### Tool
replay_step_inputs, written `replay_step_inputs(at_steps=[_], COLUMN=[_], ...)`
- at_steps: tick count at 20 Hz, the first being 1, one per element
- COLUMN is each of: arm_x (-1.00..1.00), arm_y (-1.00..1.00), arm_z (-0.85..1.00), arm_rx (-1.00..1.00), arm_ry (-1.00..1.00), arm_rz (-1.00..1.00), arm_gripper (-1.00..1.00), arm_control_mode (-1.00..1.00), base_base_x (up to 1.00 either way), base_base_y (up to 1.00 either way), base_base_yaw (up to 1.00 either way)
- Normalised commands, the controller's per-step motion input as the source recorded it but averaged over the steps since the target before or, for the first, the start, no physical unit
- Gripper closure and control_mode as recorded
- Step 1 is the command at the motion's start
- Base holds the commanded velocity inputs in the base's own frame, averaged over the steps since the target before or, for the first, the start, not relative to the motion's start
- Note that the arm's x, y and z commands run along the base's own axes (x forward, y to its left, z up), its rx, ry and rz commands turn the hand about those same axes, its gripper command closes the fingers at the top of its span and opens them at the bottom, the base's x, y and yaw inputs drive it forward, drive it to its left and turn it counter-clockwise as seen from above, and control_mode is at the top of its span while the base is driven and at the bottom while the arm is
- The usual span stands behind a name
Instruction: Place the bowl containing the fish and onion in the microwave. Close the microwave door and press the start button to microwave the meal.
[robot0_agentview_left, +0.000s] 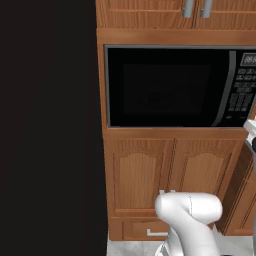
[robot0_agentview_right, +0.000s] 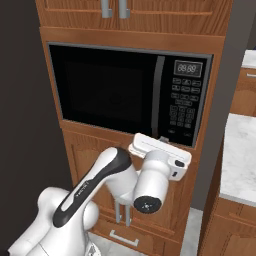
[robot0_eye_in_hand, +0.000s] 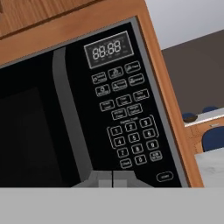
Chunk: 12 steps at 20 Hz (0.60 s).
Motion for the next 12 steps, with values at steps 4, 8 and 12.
replay_step_inputs(at_steps=[4, 8, 12], arm_x=[0.21, 0.15, 0.02], arm_y=[-0.17, -0.16, -0.01], arm_z=[0.0, -0.07, -0.26], arm_rx=[0.0, 0.0, 0.0], arm_ry=[0.0, 0.0, 0.0], arm_rz=[0.0, 0.0, 0.0], arm_gripper=[1.0, 1.0, 1.0], arm_control_mode=[-1.0, -1.0, -1.0], base_base_x=[0.0, 0.0, 0.0], base_base_y=[0.0, 0.0, 0.0], base_base_yaw=[0.0, 0.0, 0.0])
